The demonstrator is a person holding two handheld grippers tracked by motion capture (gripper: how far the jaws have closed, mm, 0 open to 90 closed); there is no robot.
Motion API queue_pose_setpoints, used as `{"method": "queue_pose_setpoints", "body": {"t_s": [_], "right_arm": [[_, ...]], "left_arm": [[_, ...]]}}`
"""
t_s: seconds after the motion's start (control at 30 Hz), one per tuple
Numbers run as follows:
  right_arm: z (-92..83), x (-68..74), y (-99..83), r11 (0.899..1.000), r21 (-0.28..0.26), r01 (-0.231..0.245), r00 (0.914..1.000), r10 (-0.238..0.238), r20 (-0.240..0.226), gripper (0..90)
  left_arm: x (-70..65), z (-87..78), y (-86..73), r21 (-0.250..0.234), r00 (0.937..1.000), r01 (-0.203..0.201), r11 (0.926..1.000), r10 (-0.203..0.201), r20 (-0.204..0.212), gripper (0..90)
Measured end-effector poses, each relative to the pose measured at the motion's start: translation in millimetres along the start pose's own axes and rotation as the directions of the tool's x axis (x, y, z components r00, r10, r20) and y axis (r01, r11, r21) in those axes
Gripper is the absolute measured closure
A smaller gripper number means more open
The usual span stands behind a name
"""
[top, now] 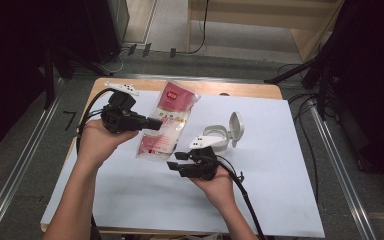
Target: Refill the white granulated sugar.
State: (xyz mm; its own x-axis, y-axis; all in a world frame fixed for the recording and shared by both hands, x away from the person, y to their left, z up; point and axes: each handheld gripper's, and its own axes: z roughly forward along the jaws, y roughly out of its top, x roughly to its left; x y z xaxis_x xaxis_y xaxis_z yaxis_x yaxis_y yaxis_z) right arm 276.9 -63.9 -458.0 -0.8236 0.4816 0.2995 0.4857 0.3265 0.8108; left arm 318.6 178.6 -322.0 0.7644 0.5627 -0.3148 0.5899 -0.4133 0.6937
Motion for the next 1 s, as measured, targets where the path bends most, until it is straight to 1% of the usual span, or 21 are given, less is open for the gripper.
{"method": "queue_pose_setpoints", "body": {"t_s": [0.1, 0.2, 0.23, 0.27, 0.33, 0.37, 0.4, 0.43, 0.47, 0.5, 0.53, 0.6, 0.63, 0.67, 0.7, 0.73, 0.77, 0.8, 0.83, 0.9, 1.0], "right_arm": [[-6.8, -3.7, -0.1, 1.0, 0.006, 0.0, 1.0, 0.0, 0.0, 55.0], [-13.6, -5.9, 0.2, 1.0, 0.007, -0.002, 0.9994, 0.002, -0.034, 54.5], [-13.6, -5.9, 0.2, 1.0, 0.007, -0.002, 0.9994, 0.002, -0.034, 54.5], [-22.3, -8.2, 0.9, 1.0, -0.013, -0.016, 0.9965, 0.015, -0.082, 53.4], [-25.0, -8.7, 1.1, 1.0, -0.018, -0.007, 0.9964, 0.005, -0.085, 53.1], [-28.5, -9.2, 1.0, 1.0, -0.023, 0.022, 0.9964, -0.023, -0.081, 53.1], [-35.2, -10.7, 0.7, 0.999, -0.025, 0.041, 0.9958, -0.042, -0.081, 53.1], [-37.8, -11.8, 0.4, 0.999, -0.022, 0.03, 0.9961, -0.031, -0.082, 52.9], [-39.1, -12.7, 0.2, 0.999, -0.019, 0.038, 0.9963, -0.04, -0.076, 52.9], [-40.8, -13.1, -0.6, 0.999, -0.012, 0.053, 0.9963, -0.054, -0.067, 52.9], [-41.5, -13.9, -1.1, 0.997, -0.012, 0.071, 0.9954, -0.071, -0.064, 52.9], [-42.6, -14.6, -1.9, 0.997, -0.005, 0.08, 0.9948, -0.08, -0.063, 52.8], [-43.8, -17.1, -4.0, 0.996, -0.012, 0.09, 0.9921, -0.091, -0.086, 51.3], [-44.1, -17.8, -4.7, 0.997, -0.006, 0.081, 0.9921, -0.081, -0.095, 51.3], [-43.9, -20.0, -4.9, 0.997, 0.001, 0.084, 0.9912, -0.083, -0.103, 51.4], [-43.7, -22.9, -4.7, 0.997, 0.002, 0.072, 0.9922, -0.071, -0.102, 51.6], [-43.6, -25.9, -3.9, 0.999, 0.0, 0.046, 0.9932, -0.046, -0.107, 51.6], [-43.6, -25.9, -3.9, 0.999, 0.0, 0.046, 0.9932, -0.046, -0.107, 51.6], [-43.8, -29.4, -3.4, 0.999, 0.001, 0.047, 0.9928, -0.047, -0.11, 51.4], [-43.9, -30.8, -4.7, 0.996, 0.018, 0.085, 0.9922, -0.083, -0.093, 51.0], [-45.2, -32.4, -7.0, 0.995, 0.029, 0.091, 0.9912, -0.087, -0.1, 49.7]], "left_arm": [[1.0, -1.1, -0.9, -0.002, 1.0, 0.002, 1.0, -0.002, -0.008, 90.0], [5.4, -1.9, -2.6, -0.003, 0.9997, -0.009, 1.0, 0.009, -0.022, 90.0], [5.4, -1.9, -2.6, -0.003, 0.9997, -0.009, 1.0, 0.009, -0.022, 90.0], [7.1, -1.6, -4.4, -0.01, 0.9994, -0.024, 0.9997, 0.024, -0.026, 90.0], [8.1, -1.0, -5.4, -0.015, 0.9993, -0.028, 0.9995, 0.028, -0.026, 90.0], [10.2, -0.3, -6.3, -0.017, 0.9989, -0.032, 0.9993, 0.031, -0.035, 90.0], [12.3, 0.7, -7.1, -0.016, 0.999, -0.023, 0.9996, 0.023, -0.039, 90.0], [13.1, 1.2, -7.5, -0.017, 0.9991, -0.02, 0.9997, 0.019, -0.038, 90.0], [15.1, 2.0, -7.9, -0.015, 0.9992, -0.019, 0.9997, 0.018, -0.035, 90.0], [15.7, 2.4, -7.8, -0.01, 0.9988, -0.019, 0.9998, 0.019, -0.044, 90.0], [17.2, 3.5, -8.2, -0.01, 0.9992, -0.015, 0.9998, 0.015, -0.037, 90.0], [18.2, 5.0, -8.3, -0.009, 0.9992, -0.012, 0.9999, 0.012, -0.037, 90.0], [21.2, 7.9, -8.2, 0.002, 0.9992, -0.011, 0.9999, 0.012, -0.039, 90.0], [23.5, 9.6, -8.1, 0.003, 0.999, -0.014, 0.9999, 0.014, -0.043, 90.0], [25.5, 11.5, -8.2, 0.005, 0.9993, -0.001, 1.0, 0.001, -0.038, 90.0], [27.3, 13.3, -8.2, 0.006, 0.9991, 0.003, 1.0, -0.002, -0.042, 90.0], [29.5, 14.6, -8.4, 0.006, 0.9992, 0.0, 1.0, 0.001, -0.041, 90.0], [29.5, 14.6, -8.4, 0.006, 0.9992, 0.0, 1.0, 0.001, -0.041, 90.0], [32.9, 16.5, -8.9, 0.009, 0.9987, 0.001, 1.0, -0.001, -0.051, 90.0], [36.9, 18.2, -9.1, 0.011, 0.9985, 0.013, 0.9999, -0.012, -0.054, 90.0], [41.8, 20.6, -7.4, 0.016, 0.998, 0.028, 0.9995, -0.027, -0.058, 90.0]]}}
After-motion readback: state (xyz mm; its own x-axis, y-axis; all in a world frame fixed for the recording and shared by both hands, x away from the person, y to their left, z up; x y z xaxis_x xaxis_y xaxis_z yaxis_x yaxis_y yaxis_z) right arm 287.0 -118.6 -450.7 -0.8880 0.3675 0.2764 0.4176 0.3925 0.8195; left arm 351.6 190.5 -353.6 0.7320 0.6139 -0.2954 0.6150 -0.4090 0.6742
